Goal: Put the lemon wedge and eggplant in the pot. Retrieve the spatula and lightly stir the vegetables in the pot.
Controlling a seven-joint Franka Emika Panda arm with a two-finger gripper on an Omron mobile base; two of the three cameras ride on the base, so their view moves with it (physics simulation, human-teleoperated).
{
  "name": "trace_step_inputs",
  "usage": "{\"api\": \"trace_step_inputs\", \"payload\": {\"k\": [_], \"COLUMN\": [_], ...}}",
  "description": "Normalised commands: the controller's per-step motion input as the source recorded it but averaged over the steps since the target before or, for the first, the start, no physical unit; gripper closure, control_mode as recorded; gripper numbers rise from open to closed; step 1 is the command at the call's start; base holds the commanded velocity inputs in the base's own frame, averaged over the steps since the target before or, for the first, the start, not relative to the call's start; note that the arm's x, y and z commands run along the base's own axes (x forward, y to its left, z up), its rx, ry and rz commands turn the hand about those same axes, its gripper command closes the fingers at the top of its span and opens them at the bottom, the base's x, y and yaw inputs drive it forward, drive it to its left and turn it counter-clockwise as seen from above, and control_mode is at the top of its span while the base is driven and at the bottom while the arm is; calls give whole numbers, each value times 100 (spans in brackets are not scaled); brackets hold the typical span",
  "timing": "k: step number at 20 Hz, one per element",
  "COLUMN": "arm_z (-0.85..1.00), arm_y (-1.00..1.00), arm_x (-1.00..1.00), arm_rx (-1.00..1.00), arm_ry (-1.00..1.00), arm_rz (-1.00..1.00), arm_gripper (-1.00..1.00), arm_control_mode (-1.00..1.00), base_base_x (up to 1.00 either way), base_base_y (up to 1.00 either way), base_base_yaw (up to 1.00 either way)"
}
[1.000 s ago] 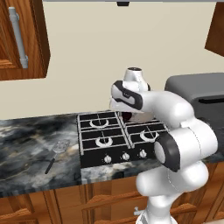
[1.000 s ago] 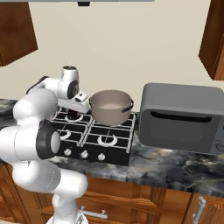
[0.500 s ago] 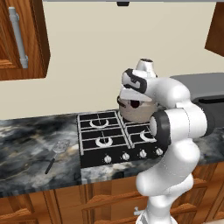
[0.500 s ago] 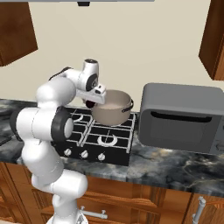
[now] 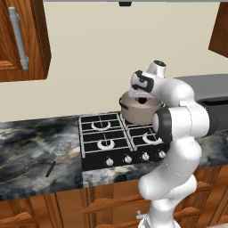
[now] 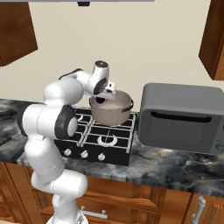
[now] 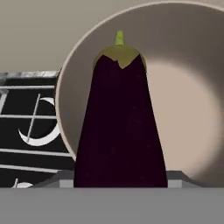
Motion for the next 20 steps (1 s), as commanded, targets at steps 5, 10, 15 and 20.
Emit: {"api": "trace_step_inputs", "payload": {"k": [5,10,15,20], "arm_z": [1,-4,-17,-29], "arm_y": [-31,-13,-1,0], "arm_x": [51,26,21,20], "arm_rx": [-2,-7,-11,-16], "arm_ry": [5,11,1,0], "arm_rz": [2,1,1,0], "arm_gripper": [100,100,100,100], "arm_control_mode": [-100,-100,-100,-100], "base_base_x": [0,0,0,0], "base_base_y": [0,0,0,0], "base_base_yaw": [0,0,0,0]}}
